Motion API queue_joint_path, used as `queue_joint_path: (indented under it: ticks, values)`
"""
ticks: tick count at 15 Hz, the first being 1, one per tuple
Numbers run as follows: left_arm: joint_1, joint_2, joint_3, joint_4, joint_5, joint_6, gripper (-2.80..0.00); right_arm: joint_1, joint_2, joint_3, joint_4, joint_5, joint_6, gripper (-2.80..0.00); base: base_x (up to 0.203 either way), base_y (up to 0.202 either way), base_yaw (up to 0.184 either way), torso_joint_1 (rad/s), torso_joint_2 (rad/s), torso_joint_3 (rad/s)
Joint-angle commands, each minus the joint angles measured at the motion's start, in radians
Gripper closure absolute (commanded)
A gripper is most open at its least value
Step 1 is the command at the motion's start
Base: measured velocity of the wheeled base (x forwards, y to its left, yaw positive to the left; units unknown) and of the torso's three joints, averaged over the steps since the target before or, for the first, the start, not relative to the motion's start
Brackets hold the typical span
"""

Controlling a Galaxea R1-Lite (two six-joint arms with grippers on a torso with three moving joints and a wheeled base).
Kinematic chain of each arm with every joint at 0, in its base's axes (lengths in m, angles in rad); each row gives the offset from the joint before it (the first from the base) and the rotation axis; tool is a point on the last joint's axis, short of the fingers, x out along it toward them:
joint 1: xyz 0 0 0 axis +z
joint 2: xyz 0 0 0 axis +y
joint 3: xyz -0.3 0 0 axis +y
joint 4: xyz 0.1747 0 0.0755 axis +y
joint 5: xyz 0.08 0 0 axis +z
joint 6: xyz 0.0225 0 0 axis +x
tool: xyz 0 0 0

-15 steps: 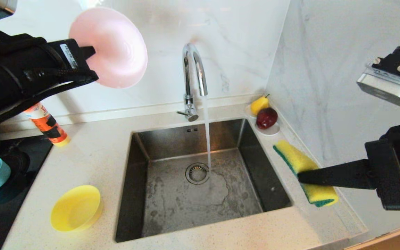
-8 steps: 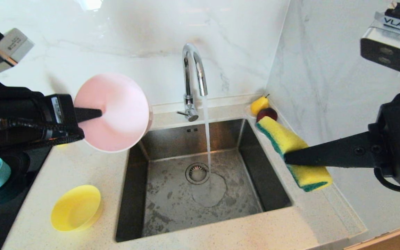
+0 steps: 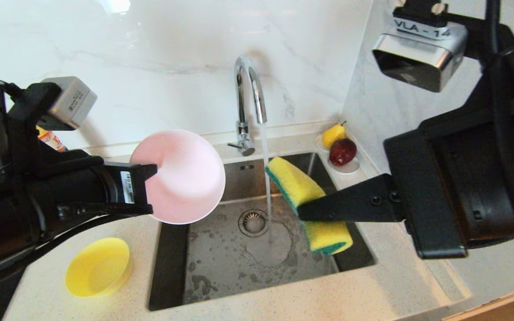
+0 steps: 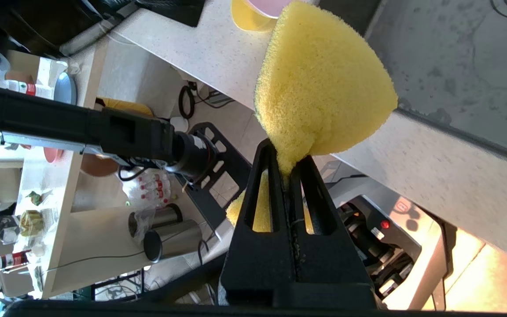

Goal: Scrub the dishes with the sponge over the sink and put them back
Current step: Wipe the bowl

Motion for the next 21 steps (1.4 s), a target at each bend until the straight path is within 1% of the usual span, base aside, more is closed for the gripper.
queue_joint_path:
  ticks: [1, 2, 3, 5, 7, 11, 14, 18, 21]
  values:
    - [-0.049, 0.068, 0.055, -0.101, 0.065, 0.005, 0.00, 0.008, 0.075, -0.043, 0.004, 0.005, 0.006, 0.00, 0.000, 0.000, 0.000, 0.000, 0.00, 0.000]
    - [-0.078, 0.092, 0.087, -0.156, 0.114, 0.018, 0.00, 0.009, 0.093, -0.056, 0.004, 0.008, 0.007, 0.00, 0.000, 0.000, 0.000, 0.000, 0.00, 0.000]
    - [-0.097, 0.111, 0.114, -0.220, 0.146, 0.037, 0.00, 0.010, 0.110, -0.066, 0.004, 0.011, 0.007, 0.00, 0.000, 0.000, 0.000, 0.000, 0.00, 0.000]
    - [-0.123, 0.127, 0.160, -0.329, 0.157, 0.056, 0.00, 0.014, 0.147, -0.082, 0.002, 0.013, 0.010, 0.00, 0.000, 0.000, 0.000, 0.000, 0.00, 0.000]
    - [-0.143, 0.131, 0.189, -0.372, 0.157, 0.051, 0.00, 0.012, 0.185, -0.105, 0.000, 0.013, 0.014, 0.00, 0.000, 0.000, 0.000, 0.000, 0.00, 0.000]
    - [-0.146, 0.122, 0.192, -0.382, 0.157, 0.045, 0.00, 0.005, 0.249, -0.152, -0.001, 0.012, 0.019, 0.00, 0.000, 0.000, 0.000, 0.000, 0.00, 0.000]
    - [-0.148, 0.113, 0.187, -0.382, 0.155, 0.047, 0.00, -0.029, 0.281, -0.177, -0.002, 0.010, 0.019, 0.00, 0.000, 0.000, 0.000, 0.000, 0.00, 0.000]
    - [-0.150, 0.094, 0.180, -0.382, 0.150, 0.046, 0.00, -0.040, 0.286, -0.182, -0.001, 0.007, 0.020, 0.00, 0.000, 0.000, 0.000, 0.000, 0.00, 0.000]
    - [-0.163, 0.070, 0.199, -0.382, 0.148, 0.042, 0.00, -0.063, 0.319, -0.209, -0.002, 0.005, 0.018, 0.00, 0.000, 0.000, 0.000, 0.000, 0.00, 0.000]
